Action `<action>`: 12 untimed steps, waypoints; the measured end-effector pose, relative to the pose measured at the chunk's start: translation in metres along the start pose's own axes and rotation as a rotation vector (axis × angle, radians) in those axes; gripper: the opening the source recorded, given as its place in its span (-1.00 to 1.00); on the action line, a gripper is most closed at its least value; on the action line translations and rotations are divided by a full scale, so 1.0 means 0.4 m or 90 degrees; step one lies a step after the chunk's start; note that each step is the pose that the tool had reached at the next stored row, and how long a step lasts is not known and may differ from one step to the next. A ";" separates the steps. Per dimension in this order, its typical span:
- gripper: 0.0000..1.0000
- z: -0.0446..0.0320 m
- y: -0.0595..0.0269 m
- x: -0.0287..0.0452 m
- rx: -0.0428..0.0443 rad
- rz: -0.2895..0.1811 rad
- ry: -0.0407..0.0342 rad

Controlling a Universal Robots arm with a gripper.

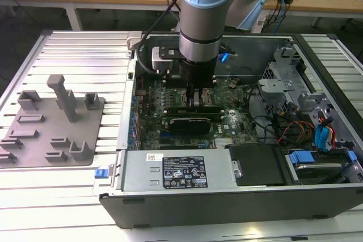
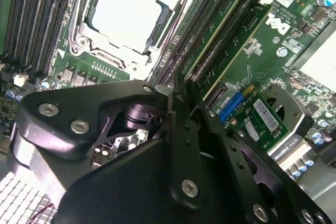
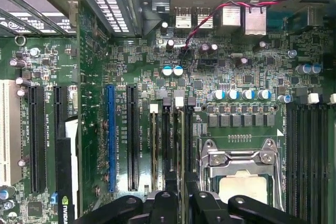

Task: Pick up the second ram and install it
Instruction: 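Insert the second ram into the second slot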

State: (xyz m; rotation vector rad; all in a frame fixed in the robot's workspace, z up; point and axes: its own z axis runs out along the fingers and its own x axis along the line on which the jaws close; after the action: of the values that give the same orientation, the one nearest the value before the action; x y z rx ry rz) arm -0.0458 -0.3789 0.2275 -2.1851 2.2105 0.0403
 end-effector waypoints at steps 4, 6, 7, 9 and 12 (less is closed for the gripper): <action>-0.65 -0.070 0.000 -0.003 -0.0001 0.000 0.0002; -0.65 -0.076 0.000 -0.003 0.0000 0.000 0.0000; -0.65 -0.076 0.000 -0.003 0.0000 0.000 0.0001; -0.82 -0.076 0.000 -0.003 0.0000 0.000 0.0001; -0.84 -0.076 0.000 -0.003 0.0000 0.000 0.0001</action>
State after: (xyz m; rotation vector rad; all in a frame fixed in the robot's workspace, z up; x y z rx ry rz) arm -0.0459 -0.3789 0.2580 -2.1852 2.2106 0.0401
